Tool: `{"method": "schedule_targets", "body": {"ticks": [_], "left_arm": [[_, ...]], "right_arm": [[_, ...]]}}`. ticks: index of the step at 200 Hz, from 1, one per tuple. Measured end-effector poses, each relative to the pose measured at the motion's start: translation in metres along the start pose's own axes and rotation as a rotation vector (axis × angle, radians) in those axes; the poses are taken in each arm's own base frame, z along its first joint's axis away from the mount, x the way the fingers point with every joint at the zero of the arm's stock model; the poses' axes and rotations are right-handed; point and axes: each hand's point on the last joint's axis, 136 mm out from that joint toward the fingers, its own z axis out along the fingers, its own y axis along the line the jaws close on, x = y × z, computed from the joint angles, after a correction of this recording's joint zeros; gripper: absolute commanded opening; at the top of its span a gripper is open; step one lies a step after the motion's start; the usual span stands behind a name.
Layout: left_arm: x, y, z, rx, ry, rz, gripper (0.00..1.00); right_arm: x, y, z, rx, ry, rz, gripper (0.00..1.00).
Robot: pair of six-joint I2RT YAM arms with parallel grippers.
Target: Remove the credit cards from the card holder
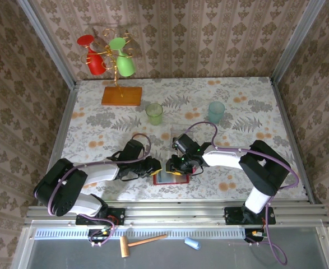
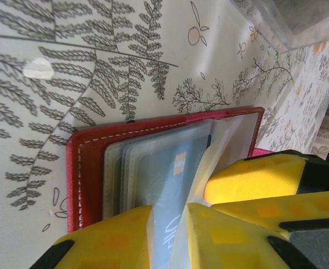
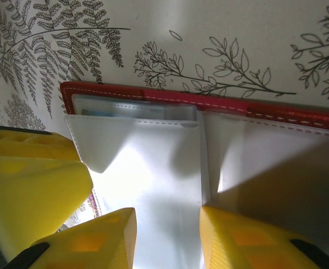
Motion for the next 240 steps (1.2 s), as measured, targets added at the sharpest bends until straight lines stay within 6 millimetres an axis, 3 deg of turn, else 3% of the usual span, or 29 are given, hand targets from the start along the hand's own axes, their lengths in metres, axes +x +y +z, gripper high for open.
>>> {"method": "schedule_targets", "body": {"ticks": [92, 165, 240], "left_arm": [[0.002, -0.007, 0.004, 0.032, 0.017, 0.003, 0.18], [0.003, -0.007, 0.004, 0.033, 0.018, 0.004, 0.2], [-0.003, -0.029, 0.001, 0.069, 0.012, 0.03, 0.34]], "right_arm": [[-0.001, 0.003, -0.004, -0.009, -0.011, -0.005, 0.35], [-0.015, 0.031, -0.052, -0.087, -0.138, -0.04, 0.35], [-0.024, 0.009, -0.085, -0.072, -0.222, 0.009, 0.36]]}}
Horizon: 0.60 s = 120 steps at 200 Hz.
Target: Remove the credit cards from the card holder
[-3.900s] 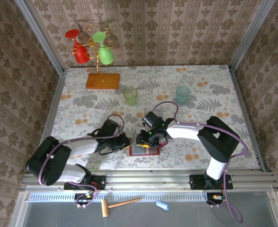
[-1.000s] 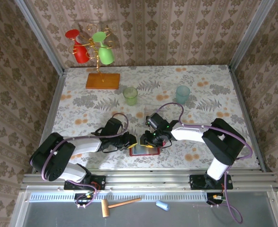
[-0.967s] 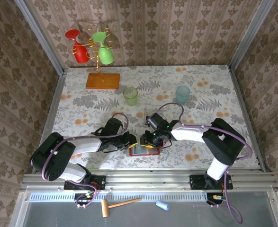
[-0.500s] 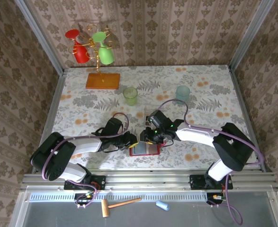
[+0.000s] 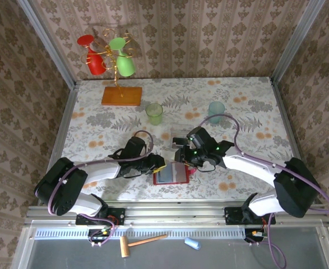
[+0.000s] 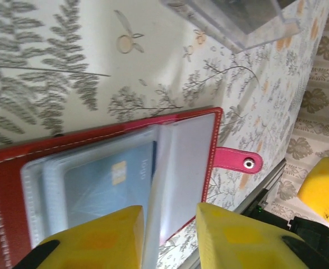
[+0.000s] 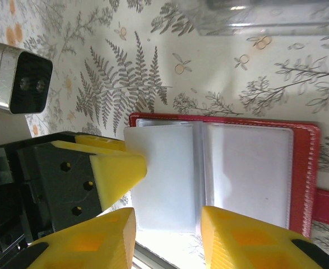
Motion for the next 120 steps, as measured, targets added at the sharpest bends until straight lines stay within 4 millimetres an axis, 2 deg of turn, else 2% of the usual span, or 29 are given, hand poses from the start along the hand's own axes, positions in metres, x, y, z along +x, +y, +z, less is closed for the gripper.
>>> {"method": "schedule_targets", "body": {"ticks": [72, 120], "left_arm": [[0.001, -0.027, 0.01, 0.035, 0.034, 0.044, 0.48], [0.004, -0.041, 0.028, 0.035, 0.083, 0.065, 0.51]], "right_arm": [[-0.009, -0.016, -0.021, 0.0, -0.057, 0.04, 0.37], [-0.011, -0.02, -0.03, -0.01, -0.084, 0.05, 0.38]]}}
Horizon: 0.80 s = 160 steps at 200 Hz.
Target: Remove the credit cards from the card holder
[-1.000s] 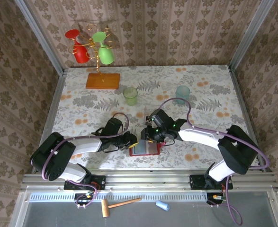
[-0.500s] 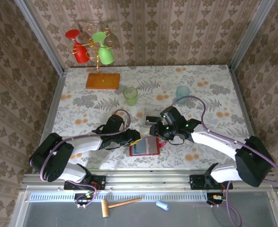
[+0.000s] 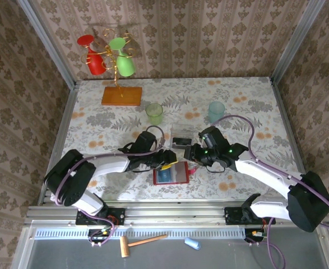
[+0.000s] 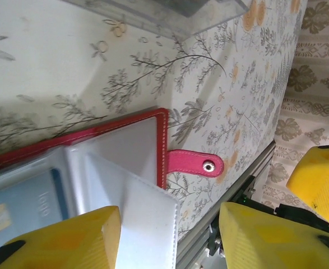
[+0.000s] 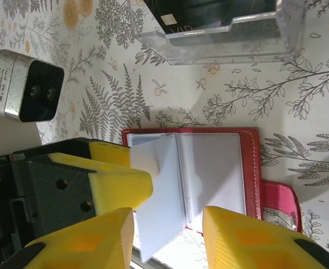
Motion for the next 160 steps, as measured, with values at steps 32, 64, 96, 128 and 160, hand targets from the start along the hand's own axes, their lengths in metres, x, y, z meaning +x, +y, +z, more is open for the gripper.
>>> {"method": "schedule_targets", "body": {"ticks": [32, 64, 96, 128, 160], "left_arm": [[0.002, -0.005, 0.011, 0.003, 0.03, 0.009, 0.52], [0.004, -0.007, 0.022, -0.003, 0.056, 0.014, 0.52], [0.007, -0.005, 0.029, -0.014, 0.076, 0.011, 0.52], [0.006, -0.003, 0.033, -0.019, 0.083, 0.007, 0.52], [0.006, -0.003, 0.033, -0.019, 0.084, 0.009, 0.52]], "right_arm": [[-0.001, -0.004, -0.005, 0.0, -0.011, 0.009, 0.39], [-0.001, -0.007, -0.008, 0.002, -0.018, 0.016, 0.39], [-0.002, -0.009, -0.012, -0.004, -0.027, 0.018, 0.4], [-0.002, -0.011, -0.014, -0.002, -0.032, 0.024, 0.4], [-0.001, -0.014, -0.013, 0.004, -0.028, 0.027, 0.4]]}}
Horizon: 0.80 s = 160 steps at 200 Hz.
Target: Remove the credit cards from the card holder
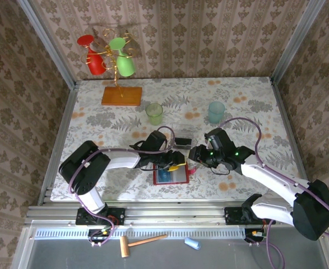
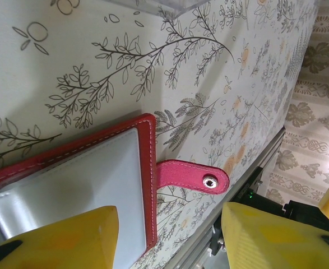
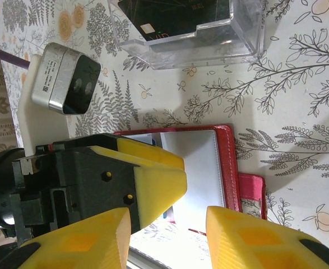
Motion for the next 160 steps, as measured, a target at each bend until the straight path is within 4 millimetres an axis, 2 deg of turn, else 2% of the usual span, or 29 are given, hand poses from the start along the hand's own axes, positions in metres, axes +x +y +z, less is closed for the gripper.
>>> {"method": "schedule_targets", "body": {"ticks": [61, 122, 160], "left_arm": [[0.001, 0.001, -0.002, -0.004, 0.002, 0.003, 0.52], [-0.004, -0.013, -0.025, 0.021, -0.044, 0.03, 0.52], [0.0, 0.003, -0.036, 0.003, -0.067, 0.008, 0.52]], "right_arm": [[0.001, -0.003, 0.005, 0.01, 0.012, 0.004, 0.4], [0.006, -0.01, 0.019, 0.033, 0.059, 0.019, 0.4], [0.01, -0.015, 0.031, 0.048, 0.091, 0.027, 0.4]]}}
